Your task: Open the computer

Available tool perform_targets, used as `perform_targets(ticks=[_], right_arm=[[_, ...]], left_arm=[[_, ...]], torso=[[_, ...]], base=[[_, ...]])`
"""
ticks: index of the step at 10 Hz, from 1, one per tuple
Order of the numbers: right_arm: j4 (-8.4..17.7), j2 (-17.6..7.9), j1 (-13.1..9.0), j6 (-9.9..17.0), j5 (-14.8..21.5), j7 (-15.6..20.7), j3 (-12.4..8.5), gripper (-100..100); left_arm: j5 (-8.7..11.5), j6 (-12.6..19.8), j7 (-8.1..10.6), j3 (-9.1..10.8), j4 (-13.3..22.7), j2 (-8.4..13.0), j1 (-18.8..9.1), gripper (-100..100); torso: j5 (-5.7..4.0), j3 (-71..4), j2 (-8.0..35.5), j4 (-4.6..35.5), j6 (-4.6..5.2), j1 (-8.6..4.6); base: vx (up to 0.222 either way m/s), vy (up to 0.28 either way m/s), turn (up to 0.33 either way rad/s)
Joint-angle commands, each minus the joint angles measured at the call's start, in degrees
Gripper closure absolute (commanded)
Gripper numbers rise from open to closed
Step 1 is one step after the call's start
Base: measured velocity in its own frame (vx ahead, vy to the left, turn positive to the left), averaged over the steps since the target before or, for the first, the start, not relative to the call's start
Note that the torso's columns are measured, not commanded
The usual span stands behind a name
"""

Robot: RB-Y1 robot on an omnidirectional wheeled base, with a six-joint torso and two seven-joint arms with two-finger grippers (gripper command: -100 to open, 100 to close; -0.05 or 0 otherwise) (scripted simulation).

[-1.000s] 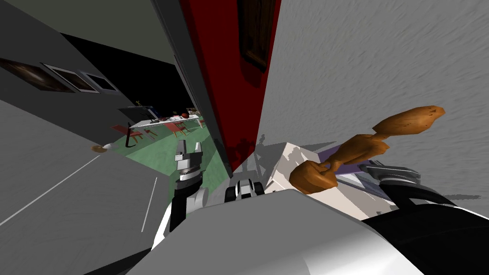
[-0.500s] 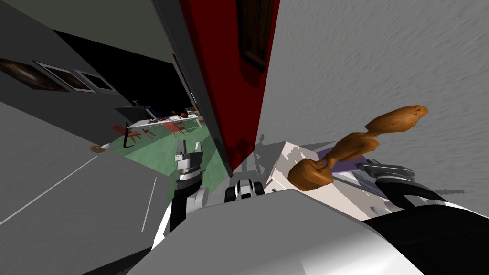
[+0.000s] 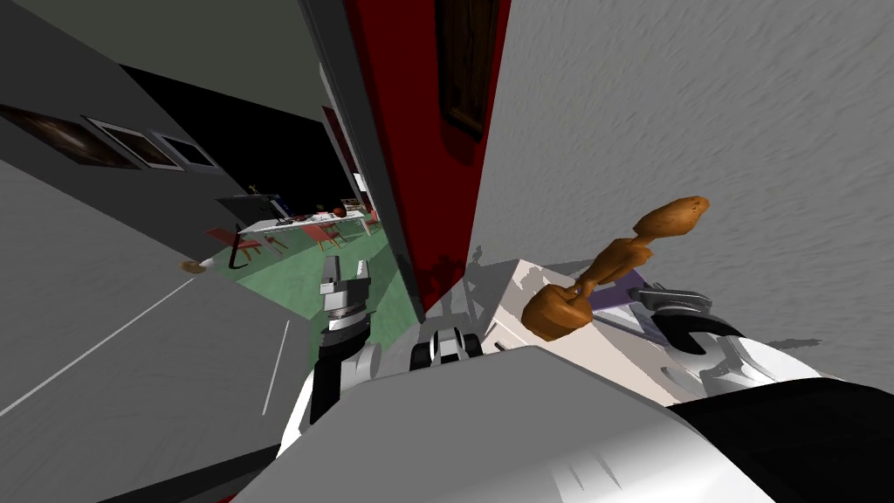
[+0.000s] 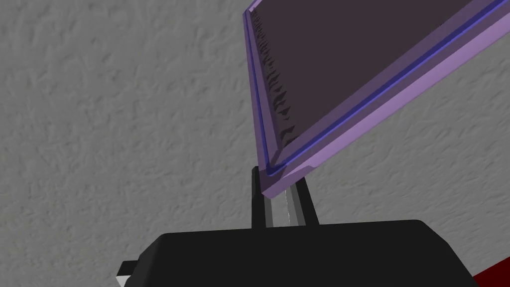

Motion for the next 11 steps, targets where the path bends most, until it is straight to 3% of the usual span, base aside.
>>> perform_targets(ticks=[1,4,8,9,10,11], right_arm=[[1.08,1.04,-2.67,3.17,0.47,-1.15,3.81,100],[1.08,1.04,-2.67,3.17,0.47,-1.15,5.82,100],[1.08,1.04,-2.67,3.17,0.47,-1.15,5.82,100],[-0.71,1.04,-4.55,6.43,1.11,0.58,3.76,100],[-0.71,1.04,-4.55,6.43,1.11,0.58,3.76,100],[-0.87,2.15,-6.61,8.73,1.86,2.60,2.25,100]], left_arm=[[0.00,0.00,0.00,0.00,0.00,0.00,0.00,0],[0.00,0.00,0.00,0.01,0.00,0.01,0.01,0],[0.00,0.00,0.00,0.00,0.00,0.00,0.01,0],[0.00,0.00,0.00,0.01,0.00,0.00,0.01,0],[0.00,0.01,0.00,0.00,0.01,0.01,-0.02,0],[0.00,0.01,0.00,0.01,0.01,0.01,-0.02,0]], torso=[[-0.18,0.02,-0.06,-0.03,-0.06,-0.23],[-0.28,-0.07,-0.20,-0.15,0.28,-0.30],[-0.38,0.03,-0.07,-0.14,0.28,-0.35],[-0.36,0.03,-0.06,-0.15,0.37,-0.26],[-0.08,0.16,0.33,0.04,-0.04,-0.36],[0.05,0.14,0.28,0.07,0.25,-0.35]], base=[[-0.087,-0.005,0.019],[-0.029,-0.001,0.005],[0.002,0.001,-0.005],[-0.159,-0.052,0.311],[-0.205,-0.079,0.216],[-0.273,-0.105,0.351]])
